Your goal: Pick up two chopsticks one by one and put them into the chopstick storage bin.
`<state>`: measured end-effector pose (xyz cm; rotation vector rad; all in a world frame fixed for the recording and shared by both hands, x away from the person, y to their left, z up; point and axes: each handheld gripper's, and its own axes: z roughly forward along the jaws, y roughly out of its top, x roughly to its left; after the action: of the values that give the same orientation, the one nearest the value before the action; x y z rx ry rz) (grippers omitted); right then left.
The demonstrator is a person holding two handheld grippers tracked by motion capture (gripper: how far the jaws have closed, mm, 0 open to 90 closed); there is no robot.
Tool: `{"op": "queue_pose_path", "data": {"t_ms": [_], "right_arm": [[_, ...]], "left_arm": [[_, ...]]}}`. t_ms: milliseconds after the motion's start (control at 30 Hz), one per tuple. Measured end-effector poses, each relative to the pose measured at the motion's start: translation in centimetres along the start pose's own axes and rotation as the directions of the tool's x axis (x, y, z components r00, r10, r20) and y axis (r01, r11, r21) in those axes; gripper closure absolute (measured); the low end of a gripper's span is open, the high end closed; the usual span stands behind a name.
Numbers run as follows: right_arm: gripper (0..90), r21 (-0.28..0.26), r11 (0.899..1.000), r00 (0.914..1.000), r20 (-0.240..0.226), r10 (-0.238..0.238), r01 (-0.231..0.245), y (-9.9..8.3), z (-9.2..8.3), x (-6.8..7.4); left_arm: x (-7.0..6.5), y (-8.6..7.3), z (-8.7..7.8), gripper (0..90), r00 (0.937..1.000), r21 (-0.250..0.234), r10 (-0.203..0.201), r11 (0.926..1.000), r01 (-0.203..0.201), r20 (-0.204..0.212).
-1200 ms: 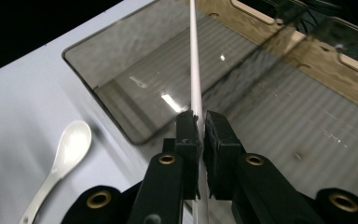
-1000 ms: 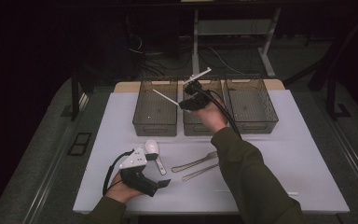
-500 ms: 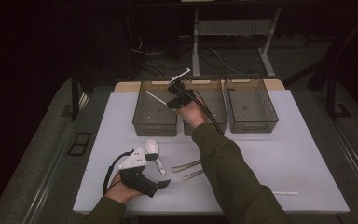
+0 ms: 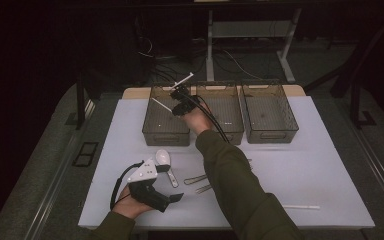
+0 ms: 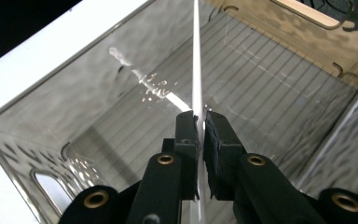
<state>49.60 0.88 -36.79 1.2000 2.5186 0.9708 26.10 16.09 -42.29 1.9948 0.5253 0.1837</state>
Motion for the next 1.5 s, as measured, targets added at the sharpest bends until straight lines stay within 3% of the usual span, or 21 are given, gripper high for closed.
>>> {"op": "queue_pose_path", "data": {"t_ms": [167,300,533,600,833,1000,1233,1500], "right_arm": [[71.1,-0.018,1.000,0.9997,-0.015,-0.019,0.019,0.1,-0.5,0.0],[62.2,-0.040,0.999,0.9980,-0.054,-0.032,0.030,-0.1,-1.8,-0.3],[45.3,-0.095,0.992,0.9843,-0.151,-0.092,0.079,-1.7,-4.7,-0.9],[43.4,-0.125,0.989,0.9784,-0.177,-0.107,0.086,-2.5,-5.6,-1.1],[38.8,-0.175,0.973,0.9608,-0.205,-0.187,0.152,-5.4,-8.3,-2.3],[36.3,-0.211,0.962,0.9513,-0.219,-0.217,0.171,-7.4,-10.9,-3.2],[34.3,-0.232,0.952,0.9417,-0.224,-0.251,0.199,-10.9,-14.4,-4.1],[34.2,-0.230,0.943,0.9264,-0.236,-0.293,0.240,-15.1,-17.0,-4.9]], "left_arm": [[0.1,0.0,-0.2,0.0,1.0000,0.000,0.001,1.0000,-0.001,-0.004],[0.0,-0.1,-0.2,0.0,1.0000,0.006,0.004,1.0000,-0.004,-0.003],[0.0,-0.1,-0.2,0.0,1.0000,0.014,0.006,0.9999,-0.006,-0.007],[0.1,-0.1,-0.3,0.0,1.0000,0.008,0.000,1.0000,0.000,-0.004],[0.1,-0.2,-0.2,0.0,1.0000,0.017,0.003,0.9999,-0.003,-0.008],[0.1,-0.3,-0.1,0.0,0.9998,0.016,-0.009,0.9998,0.010,-0.016],[0.2,-0.3,-0.1,0.0,0.9999,0.032,-0.008,0.9994,0.008,-0.011],[0.2,-0.2,-0.1,0.0,0.9998,0.024,-0.016,0.9996,0.017,-0.013]]}}
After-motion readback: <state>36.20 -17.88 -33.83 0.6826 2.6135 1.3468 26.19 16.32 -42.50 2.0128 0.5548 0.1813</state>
